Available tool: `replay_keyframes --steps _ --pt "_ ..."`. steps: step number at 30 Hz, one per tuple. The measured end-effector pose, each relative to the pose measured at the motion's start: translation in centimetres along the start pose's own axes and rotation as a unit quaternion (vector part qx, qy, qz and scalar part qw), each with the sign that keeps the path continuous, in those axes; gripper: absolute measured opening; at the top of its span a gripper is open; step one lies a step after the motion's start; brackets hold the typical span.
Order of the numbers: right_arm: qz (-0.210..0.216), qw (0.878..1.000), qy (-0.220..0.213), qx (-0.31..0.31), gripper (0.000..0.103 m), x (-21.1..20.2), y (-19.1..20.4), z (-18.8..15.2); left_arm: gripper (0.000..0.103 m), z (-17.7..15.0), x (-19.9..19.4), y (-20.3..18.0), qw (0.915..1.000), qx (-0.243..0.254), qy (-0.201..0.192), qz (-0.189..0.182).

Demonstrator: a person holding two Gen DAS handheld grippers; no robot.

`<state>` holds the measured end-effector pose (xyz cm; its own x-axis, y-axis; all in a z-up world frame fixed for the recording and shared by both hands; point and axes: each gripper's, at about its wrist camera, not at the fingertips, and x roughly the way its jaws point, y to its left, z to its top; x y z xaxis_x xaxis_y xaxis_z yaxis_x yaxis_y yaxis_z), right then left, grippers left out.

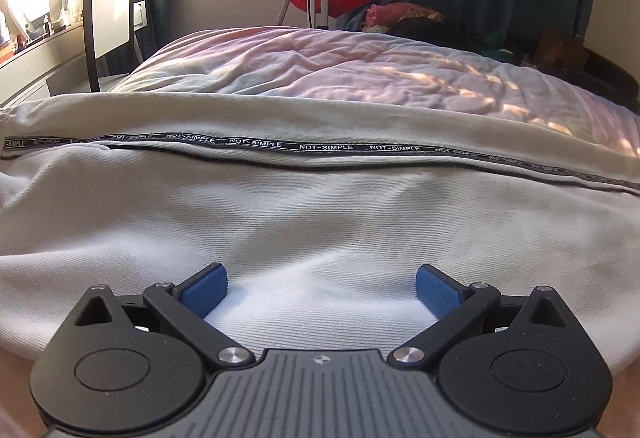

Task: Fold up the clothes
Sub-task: 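Carry the cuff with the right gripper and lay it beside the waistband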

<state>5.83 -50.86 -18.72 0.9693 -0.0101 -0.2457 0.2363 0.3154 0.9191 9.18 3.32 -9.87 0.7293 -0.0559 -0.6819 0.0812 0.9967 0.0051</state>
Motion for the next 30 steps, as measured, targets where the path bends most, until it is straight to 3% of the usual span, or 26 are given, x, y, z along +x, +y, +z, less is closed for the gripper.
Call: replay_keyframes --steps 2,6,8,10,14,19,26,30 --pt "-0.041 0.999 0.012 0.01 0.052 0.3 -0.7 -0.1 0.102 0.0 0.0 0.0 1.0 -0.001 0.001 0.0" --pt "-0.076 0.997 0.025 -0.022 0.05 0.9 0.2 -0.2 0.102 0.1 0.0 0.1 1.0 0.0 0.003 -0.001" --pt "-0.108 0.993 0.03 -0.045 0.044 1.1 1.1 -0.5 0.102 0.0 0.0 0.0 1.0 0.002 0.002 0.0" --pt "-0.151 0.985 0.033 -0.076 0.026 1.6 1.6 -1.0 0.102 0.0 0.0 0.0 1.0 0.003 0.002 0.0" --pt "-0.208 0.966 0.019 -0.153 0.019 1.7 4.1 -1.9 0.102 0.1 0.0 0.0 1.0 0.005 0.004 -0.001" --pt "-0.244 0.915 -0.035 -0.32 0.015 1.0 9.8 -4.7 0.102 0.2 0.0 0.1 0.9999 0.006 0.008 -0.002" --pt "-0.199 0.84 -0.117 -0.49 0.014 -0.7 19.5 -10.7 0.102 0.8 -0.7 0.5 1.0 -0.003 0.006 -0.006" --pt "-0.152 0.777 -0.145 -0.593 0.015 -1.3 24.4 -17.5 0.102 1.4 -2.1 1.3 0.9997 -0.02 -0.014 -0.01"
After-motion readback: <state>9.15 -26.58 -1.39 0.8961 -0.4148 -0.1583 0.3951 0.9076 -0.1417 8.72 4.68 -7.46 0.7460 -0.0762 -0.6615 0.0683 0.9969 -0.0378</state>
